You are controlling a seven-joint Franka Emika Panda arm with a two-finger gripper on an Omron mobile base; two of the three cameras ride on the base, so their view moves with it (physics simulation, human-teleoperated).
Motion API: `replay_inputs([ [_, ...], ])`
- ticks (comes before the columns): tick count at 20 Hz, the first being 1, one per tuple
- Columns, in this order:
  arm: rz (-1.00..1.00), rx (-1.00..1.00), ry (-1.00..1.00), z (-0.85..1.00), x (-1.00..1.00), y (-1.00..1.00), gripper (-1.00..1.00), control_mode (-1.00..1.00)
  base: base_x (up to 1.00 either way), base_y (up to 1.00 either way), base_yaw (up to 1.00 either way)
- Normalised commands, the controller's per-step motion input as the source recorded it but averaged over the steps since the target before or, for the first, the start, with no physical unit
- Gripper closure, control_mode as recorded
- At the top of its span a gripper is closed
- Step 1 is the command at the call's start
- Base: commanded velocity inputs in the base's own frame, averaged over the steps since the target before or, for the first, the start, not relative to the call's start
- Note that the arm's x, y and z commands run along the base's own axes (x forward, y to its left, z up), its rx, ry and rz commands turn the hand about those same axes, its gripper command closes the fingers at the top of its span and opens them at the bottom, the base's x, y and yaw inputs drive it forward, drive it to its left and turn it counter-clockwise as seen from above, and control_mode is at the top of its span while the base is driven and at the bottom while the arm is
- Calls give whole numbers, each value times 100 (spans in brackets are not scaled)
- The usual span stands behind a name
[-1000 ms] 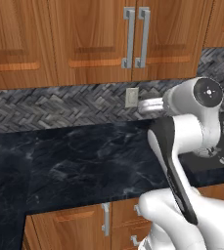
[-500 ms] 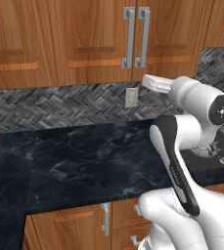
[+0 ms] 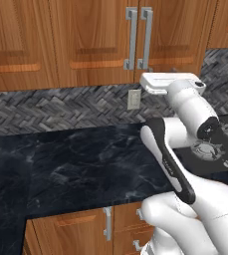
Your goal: The dining table condiment station is running low on ketchup. Refill the condiment station by opening the cabinet and taking the ketchup from the cabinet and placing it on the dining table.
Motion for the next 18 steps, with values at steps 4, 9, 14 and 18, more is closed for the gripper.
replay_inputs([
  [4,-2,-8,-4,36,17,-1,-100,-100,0,0,0],
  [9,-4,-4,0,22,13,-1,-100,-100,0,0,0],
  [14,-3,-3,0,14,23,0,-100,-100,0,0,0],
  [18,0,0,0,7,22,0,-100,-100,0,0,0],
])
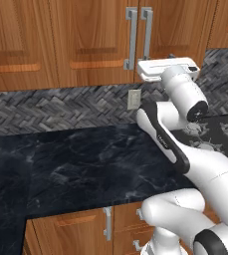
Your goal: The dining table condiment station is running low on ketchup. Refill the condiment station by opening the cabinet and taking the ketchup from the cabinet and placing it on the dining table.
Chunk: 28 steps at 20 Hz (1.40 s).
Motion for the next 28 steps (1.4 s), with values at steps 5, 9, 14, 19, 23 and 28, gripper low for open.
replay_inputs([
  [5,0,0,0,0,28,0,-100,-100,0,0,0],
  [9,0,0,0,0,42,0,-100,-100,0,0,0],
  [14,0,0,0,0,36,0,-100,-100,0,0,0],
  [19,0,0,0,0,37,0,-100,-100,0,0,0],
  [23,0,0,0,0,34,2,-100,-100,0,0,0],
  [28,-4,0,0,0,29,16,-100,-100,0,0,0],
])
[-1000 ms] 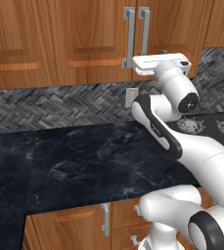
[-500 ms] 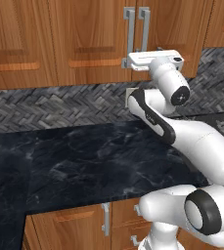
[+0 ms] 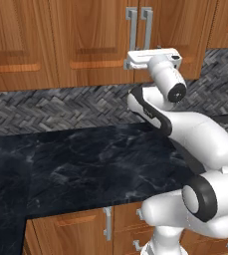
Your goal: The dining table condiment station is running low on ketchup. Refill the condiment station by opening the cabinet and taking the ketchup from the cabinet and placing it on the dining table.
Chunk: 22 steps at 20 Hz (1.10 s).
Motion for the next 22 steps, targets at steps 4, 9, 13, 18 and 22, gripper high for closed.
replay_inputs([
  [4,-7,0,1,0,22,21,-100,-100,0,0,0],
  [9,-7,-1,7,0,24,21,100,-100,0,0,0],
  [13,-6,-2,6,0,24,22,100,-100,0,0,0],
  [18,0,0,4,0,1,2,100,-100,0,0,0],
  [22,0,0,6,-2,-1,0,100,-100,0,0,0],
])
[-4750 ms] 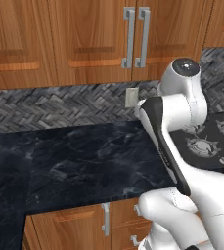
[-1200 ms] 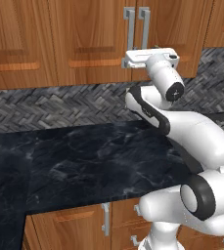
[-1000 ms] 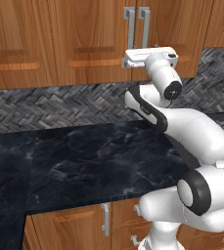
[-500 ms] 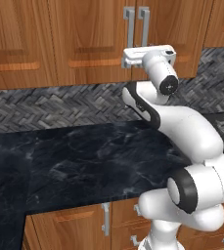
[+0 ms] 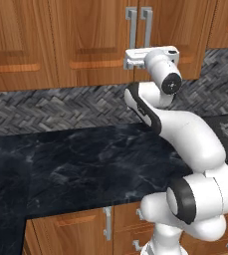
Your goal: The dining table condiment station is running low on ketchup. Refill the condiment station by opening the cabinet and taking the ketchup from the cabinet and placing it on the dining table.
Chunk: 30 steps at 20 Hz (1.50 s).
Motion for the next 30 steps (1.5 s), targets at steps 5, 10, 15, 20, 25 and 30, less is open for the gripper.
replay_inputs([
  [5,0,1,0,0,-73,-50,100,-100,0,0,0],
  [10,0,0,0,0,-100,-63,100,-100,0,0,0],
  [15,0,1,0,0,-100,-72,100,-100,0,0,0],
  [20,0,3,1,0,-100,-75,100,-100,0,0,0],
  [25,0,1,6,-2,-99,-57,-100,-100,0,0,0],
  [30,-4,-8,11,6,-41,35,-100,-100,0,0,0],
])
